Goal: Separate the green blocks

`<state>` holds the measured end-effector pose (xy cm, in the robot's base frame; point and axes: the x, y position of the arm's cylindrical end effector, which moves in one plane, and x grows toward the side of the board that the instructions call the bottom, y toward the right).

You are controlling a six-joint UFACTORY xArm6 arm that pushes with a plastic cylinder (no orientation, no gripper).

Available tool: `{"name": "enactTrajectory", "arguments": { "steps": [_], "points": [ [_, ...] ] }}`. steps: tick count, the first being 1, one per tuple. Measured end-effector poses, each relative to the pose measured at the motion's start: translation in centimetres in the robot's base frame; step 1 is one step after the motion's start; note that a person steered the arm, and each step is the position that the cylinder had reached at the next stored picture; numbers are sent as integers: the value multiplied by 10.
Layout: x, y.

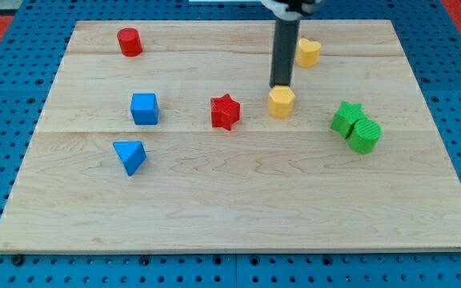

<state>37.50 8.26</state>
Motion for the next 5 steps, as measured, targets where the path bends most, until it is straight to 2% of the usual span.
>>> {"name": "enactTrajectory", "arguments": {
  "steps": [1,2,3,5],
  "points": [
    [19,17],
    [2,34],
    [13,101],
    [88,119]
  ]
}}
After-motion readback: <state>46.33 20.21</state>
